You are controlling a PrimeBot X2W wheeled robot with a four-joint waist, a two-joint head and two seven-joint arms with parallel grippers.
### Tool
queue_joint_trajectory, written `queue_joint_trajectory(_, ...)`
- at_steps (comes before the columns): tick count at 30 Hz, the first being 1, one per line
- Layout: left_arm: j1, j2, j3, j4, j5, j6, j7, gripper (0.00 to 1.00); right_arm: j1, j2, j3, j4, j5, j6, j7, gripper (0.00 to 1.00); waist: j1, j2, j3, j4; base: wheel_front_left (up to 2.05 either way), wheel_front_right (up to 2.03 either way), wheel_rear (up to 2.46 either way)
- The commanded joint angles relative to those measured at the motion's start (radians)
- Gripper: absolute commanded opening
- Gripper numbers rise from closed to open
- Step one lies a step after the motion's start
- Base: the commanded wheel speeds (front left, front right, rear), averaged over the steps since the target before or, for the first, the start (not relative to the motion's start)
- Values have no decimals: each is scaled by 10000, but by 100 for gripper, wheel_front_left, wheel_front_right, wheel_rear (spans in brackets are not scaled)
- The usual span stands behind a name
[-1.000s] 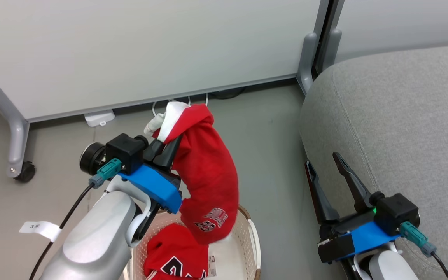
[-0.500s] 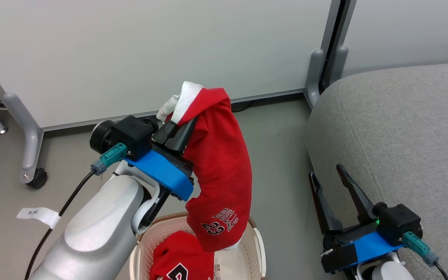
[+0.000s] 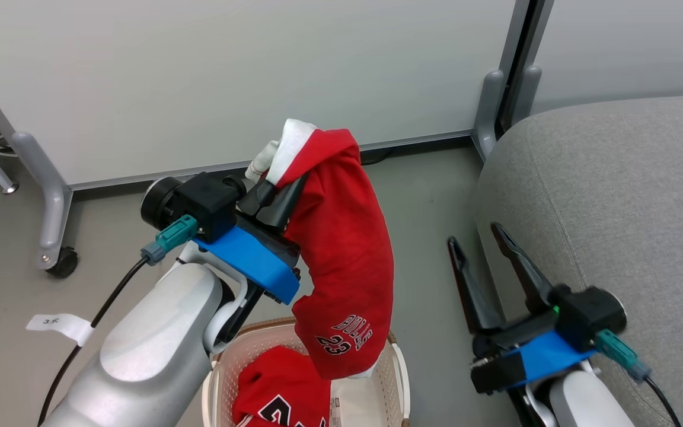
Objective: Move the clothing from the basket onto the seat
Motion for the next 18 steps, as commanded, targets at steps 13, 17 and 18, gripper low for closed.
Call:
queue_joint_trajectory(13,-458,-409,-279,2,84,13,-66,0,-2595,-454,2139,1143,165,19,-39,100,0,-1,265,505,0,0,0)
queue_joint_trajectory(17,-604,-576,-412,-48,141,2,-86,0,-3244,-705,2606,1868,278,19,-39,100,0,-1,388,698,0,0,0)
queue_joint_trajectory(18,-637,-602,-444,-67,155,-1,-86,0,-3390,-753,2735,2044,323,18,-37,100,0,-1,415,735,0,0,0)
